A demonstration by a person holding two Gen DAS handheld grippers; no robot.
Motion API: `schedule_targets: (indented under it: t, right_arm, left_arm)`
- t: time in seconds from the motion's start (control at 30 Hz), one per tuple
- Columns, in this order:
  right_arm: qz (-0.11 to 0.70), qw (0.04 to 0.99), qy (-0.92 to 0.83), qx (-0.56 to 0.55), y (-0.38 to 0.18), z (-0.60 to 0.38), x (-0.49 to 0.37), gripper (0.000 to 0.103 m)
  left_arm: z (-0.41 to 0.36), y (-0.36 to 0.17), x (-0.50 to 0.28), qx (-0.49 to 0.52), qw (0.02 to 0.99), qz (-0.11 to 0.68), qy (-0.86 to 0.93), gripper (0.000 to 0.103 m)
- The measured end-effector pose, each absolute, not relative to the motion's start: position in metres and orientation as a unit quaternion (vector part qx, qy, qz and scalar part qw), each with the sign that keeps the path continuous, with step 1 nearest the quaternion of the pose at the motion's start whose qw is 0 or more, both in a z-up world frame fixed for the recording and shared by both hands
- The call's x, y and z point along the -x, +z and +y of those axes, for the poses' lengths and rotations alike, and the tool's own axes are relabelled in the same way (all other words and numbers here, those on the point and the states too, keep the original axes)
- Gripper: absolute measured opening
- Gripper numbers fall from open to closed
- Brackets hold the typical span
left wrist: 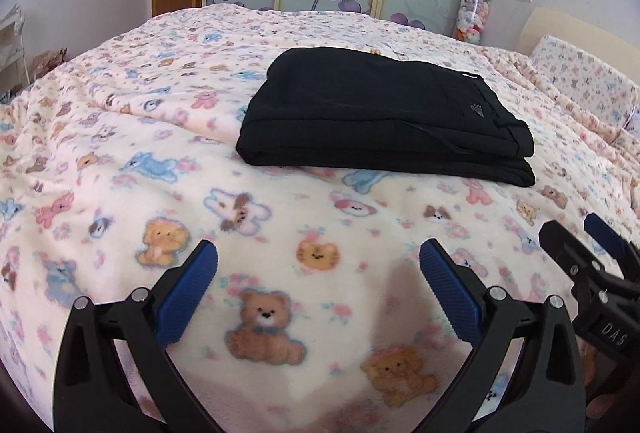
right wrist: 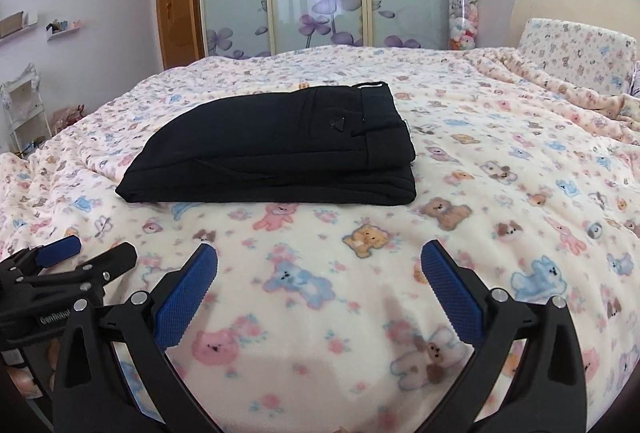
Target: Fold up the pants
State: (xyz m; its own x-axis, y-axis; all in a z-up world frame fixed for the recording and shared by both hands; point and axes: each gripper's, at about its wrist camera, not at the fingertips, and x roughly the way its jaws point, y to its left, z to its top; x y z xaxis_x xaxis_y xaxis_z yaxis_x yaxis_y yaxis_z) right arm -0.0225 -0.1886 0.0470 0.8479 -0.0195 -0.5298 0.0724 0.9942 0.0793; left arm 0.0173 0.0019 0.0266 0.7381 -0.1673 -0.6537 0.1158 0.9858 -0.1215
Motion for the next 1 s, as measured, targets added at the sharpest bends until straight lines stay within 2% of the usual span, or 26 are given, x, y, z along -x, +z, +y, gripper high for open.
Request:
schedule_targets:
  t: [0.47, 1.0]
  right_arm:
    - [0.280, 0.959, -0.008, -0.040, 0.041, -0.184, 0.021, 0.102]
    - [0.293, 0.955, -0.004, -0.037, 0.038, -0.181, 0.017, 0.102]
  left_arm:
    - [-0.004, 0.033, -0.008, 0.011, 0.944, 0.324, -0.067, 0.101]
    - [-0.011, 0.025, -0.011, -0.031, 0.938, 0.344, -0.029, 0.101]
